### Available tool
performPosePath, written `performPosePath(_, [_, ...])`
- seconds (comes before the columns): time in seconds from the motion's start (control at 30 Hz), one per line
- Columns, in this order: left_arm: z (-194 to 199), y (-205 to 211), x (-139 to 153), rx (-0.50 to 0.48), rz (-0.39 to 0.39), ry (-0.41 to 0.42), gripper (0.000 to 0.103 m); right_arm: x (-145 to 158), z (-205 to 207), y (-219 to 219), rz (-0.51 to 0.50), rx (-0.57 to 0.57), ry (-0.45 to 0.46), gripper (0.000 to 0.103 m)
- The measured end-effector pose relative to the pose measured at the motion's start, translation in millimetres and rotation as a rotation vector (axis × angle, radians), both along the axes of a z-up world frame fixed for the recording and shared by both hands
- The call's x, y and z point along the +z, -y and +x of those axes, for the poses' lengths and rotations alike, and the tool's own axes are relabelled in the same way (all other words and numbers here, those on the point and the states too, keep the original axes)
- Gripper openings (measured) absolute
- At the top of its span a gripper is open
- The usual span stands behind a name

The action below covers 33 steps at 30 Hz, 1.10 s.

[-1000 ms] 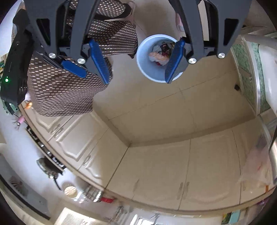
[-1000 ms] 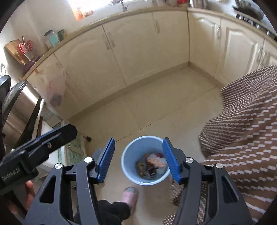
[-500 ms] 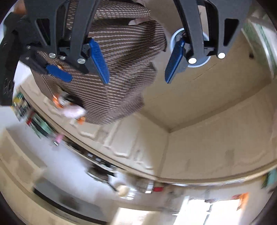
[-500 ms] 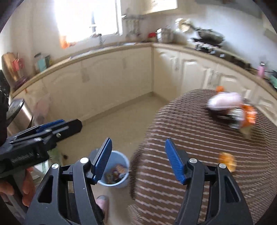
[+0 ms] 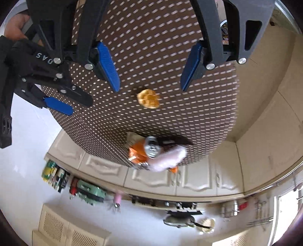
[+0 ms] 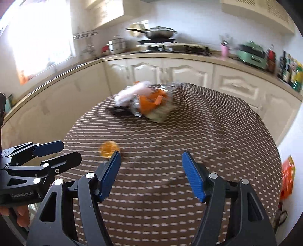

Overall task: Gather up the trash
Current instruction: 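Move both tools back over the table toward the orange peel, then grasp the orange peel with the left gripper while the right grasps a dark wrapper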

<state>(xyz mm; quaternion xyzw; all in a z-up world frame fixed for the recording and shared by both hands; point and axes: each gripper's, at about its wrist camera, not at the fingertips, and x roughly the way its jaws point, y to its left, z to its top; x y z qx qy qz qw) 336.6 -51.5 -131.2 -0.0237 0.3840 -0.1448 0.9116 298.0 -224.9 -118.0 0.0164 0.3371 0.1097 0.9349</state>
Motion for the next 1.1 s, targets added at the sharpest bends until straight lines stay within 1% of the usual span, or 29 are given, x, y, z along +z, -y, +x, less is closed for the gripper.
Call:
performPosePath(0.1, [12, 15, -8, -0.024, -0.009, -0.022, 0.065, -6, 5, 22, 0.032, -0.033, -0.019, 0.064])
performPosePath(0.17, [23, 26, -16, -0.035, 0.014, -0.048, 0.065, -7, 10, 32, 0.053, -0.041, -0.028, 0.065])
performPosePath(0.23, [36, 32, -24, -0.035, 0.036, -0.068, 0.065, -11, 12, 38, 0.078, -0.042, -0.041, 0.069])
performPosePath(0.27, [40, 35, -27, -0.029, 0.044, -0.079, 0.065, -12, 14, 41, 0.094, -0.041, -0.048, 0.074])
performPosePath(0.33, [48, 39, -33, -0.022, 0.062, -0.093, 0.064, -13, 14, 45, 0.107, -0.036, -0.053, 0.075])
performPosePath(0.37, [52, 40, -36, -0.013, 0.079, -0.097, 0.058, -13, 17, 44, 0.109, -0.031, -0.055, 0.075])
performPosePath(0.43, [59, 42, -41, -0.008, 0.094, -0.122, 0.047, -14, 22, 43, 0.112, -0.025, -0.061, 0.075])
performPosePath(0.5, [67, 40, -45, -0.005, 0.08, -0.143, 0.042, -14, 26, 43, 0.116, -0.021, -0.065, 0.075])
performPosePath(0.53, [69, 40, -46, 0.0, 0.091, -0.133, 0.035, -15, 29, 43, 0.118, -0.02, -0.067, 0.075])
performPosePath(0.57, [72, 40, -47, 0.006, 0.111, -0.128, 0.022, -15, 33, 42, 0.121, -0.018, -0.069, 0.075])
performPosePath(0.6, [74, 40, -47, 0.012, 0.122, -0.126, 0.021, -15, 36, 41, 0.126, -0.016, -0.072, 0.075])
performPosePath(0.67, [77, 36, -47, 0.004, 0.097, -0.127, 0.021, -16, 40, 38, 0.13, -0.012, -0.076, 0.075])
performPosePath(0.73, [78, 28, -42, 0.006, 0.061, -0.106, 0.007, -16, 47, 34, 0.126, -0.005, -0.079, 0.075])
performPosePath(0.77, [78, 26, -39, 0.008, 0.047, -0.103, 0.005, -17, 50, 32, 0.127, -0.001, -0.08, 0.075])
performPosePath(0.83, [77, 14, -32, 0.021, 0.012, -0.091, 0.004, -16, 56, 25, 0.13, 0.013, -0.081, 0.075])
performPosePath(0.93, [78, -7, -23, 0.052, -0.02, -0.071, 0.004, -14, 68, 8, 0.129, 0.045, -0.078, 0.075])
performPosePath(1.03, [79, -28, -14, 0.078, -0.074, -0.054, 0.004, -10, 83, -14, 0.124, 0.093, -0.072, 0.075])
performPosePath(1.1, [78, -42, -7, 0.11, -0.09, -0.031, 0.004, -7, 96, -34, 0.121, 0.131, -0.073, 0.075])
